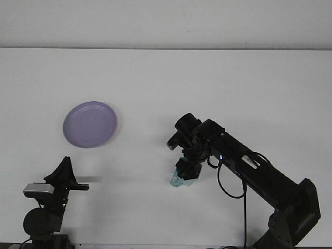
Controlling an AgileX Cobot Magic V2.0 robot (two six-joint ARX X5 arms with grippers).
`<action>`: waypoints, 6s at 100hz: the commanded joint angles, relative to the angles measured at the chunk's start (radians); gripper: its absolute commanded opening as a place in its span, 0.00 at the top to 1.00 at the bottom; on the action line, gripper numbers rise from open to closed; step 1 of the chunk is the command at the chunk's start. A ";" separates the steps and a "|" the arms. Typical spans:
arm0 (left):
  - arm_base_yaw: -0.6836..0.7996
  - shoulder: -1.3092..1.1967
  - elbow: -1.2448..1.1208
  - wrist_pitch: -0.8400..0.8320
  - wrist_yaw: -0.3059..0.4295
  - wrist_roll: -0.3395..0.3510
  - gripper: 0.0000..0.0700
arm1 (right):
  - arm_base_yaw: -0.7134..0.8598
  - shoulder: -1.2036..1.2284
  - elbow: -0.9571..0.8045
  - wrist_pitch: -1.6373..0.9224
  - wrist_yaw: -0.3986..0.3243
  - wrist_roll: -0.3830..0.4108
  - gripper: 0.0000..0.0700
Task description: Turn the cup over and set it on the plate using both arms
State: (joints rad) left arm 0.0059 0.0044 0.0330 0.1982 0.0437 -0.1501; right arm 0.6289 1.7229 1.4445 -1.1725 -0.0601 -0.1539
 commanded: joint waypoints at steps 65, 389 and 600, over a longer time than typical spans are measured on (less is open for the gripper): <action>-0.002 0.232 0.336 -0.178 0.260 -0.258 0.98 | -0.127 -0.495 0.038 0.285 -0.044 0.082 0.36; -0.369 1.894 2.025 -1.458 0.084 0.187 0.98 | -0.277 -1.304 -0.926 0.866 0.166 0.180 0.37; 0.078 1.664 1.820 -1.191 0.097 0.216 0.44 | -0.277 -1.303 -0.926 0.854 0.167 0.179 0.37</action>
State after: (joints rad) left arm 0.0830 1.6974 1.8301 -0.9817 0.1337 0.0868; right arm 0.3477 0.4149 0.5114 -0.3244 0.1051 0.0227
